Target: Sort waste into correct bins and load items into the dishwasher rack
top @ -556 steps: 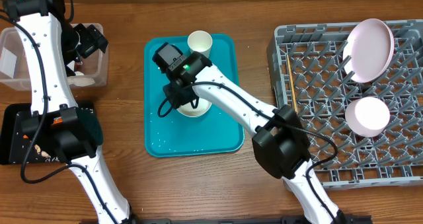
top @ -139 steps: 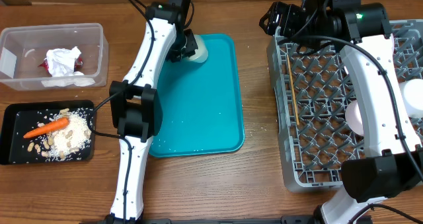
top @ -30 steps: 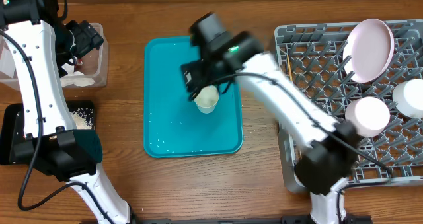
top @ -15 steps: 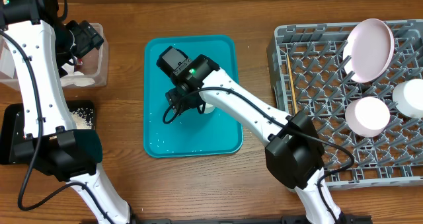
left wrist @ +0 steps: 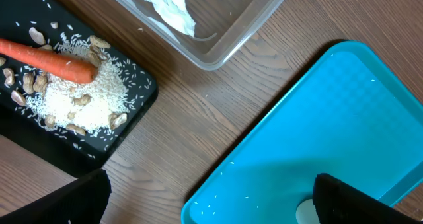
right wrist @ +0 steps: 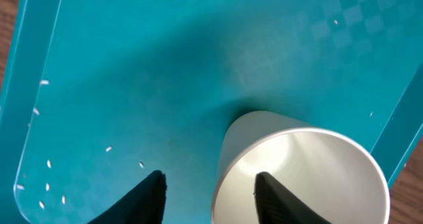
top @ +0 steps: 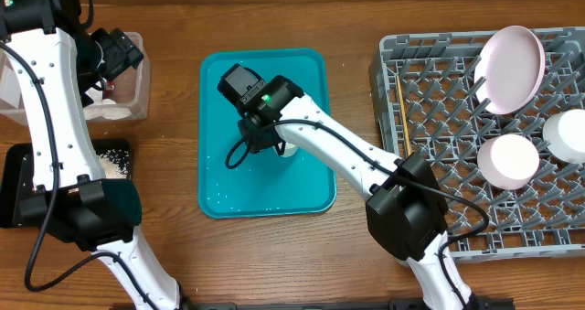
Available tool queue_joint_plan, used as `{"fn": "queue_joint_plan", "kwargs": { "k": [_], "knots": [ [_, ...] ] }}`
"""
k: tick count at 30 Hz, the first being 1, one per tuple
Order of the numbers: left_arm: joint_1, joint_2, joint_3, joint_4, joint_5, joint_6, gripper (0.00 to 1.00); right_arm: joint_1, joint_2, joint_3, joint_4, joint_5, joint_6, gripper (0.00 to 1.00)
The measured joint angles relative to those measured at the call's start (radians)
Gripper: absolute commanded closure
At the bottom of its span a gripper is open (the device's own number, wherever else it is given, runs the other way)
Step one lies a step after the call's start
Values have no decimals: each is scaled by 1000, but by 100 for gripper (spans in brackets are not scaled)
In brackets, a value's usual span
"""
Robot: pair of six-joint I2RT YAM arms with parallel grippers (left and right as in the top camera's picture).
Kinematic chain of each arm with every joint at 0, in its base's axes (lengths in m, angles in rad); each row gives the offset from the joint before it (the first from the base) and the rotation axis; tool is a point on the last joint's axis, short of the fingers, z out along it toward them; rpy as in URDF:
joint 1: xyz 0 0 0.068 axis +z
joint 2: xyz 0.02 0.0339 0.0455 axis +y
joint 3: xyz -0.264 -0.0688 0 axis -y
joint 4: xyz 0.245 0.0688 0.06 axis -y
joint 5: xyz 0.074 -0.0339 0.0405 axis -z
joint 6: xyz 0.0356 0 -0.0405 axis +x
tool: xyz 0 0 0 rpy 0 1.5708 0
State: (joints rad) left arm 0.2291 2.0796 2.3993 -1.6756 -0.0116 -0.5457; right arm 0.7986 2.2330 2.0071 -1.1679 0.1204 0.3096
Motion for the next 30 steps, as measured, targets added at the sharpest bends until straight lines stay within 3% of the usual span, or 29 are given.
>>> {"fn": "queue_joint_plan", "kwargs": {
  "k": [13,22,25,30],
  "knots": [
    [0,0,0,0,0,0,0,0,0,-52,27,15,10,59],
    [0,0,0,0,0,-2,0,0,0,-45,-17,16,27,69],
    [0,0,0,0,0,-2,0,0,0,-43,-26,17,27,78],
    [0,0,0,0,0,-2,0,-2,0,-43,-31,18,34,77]
  ]
}}
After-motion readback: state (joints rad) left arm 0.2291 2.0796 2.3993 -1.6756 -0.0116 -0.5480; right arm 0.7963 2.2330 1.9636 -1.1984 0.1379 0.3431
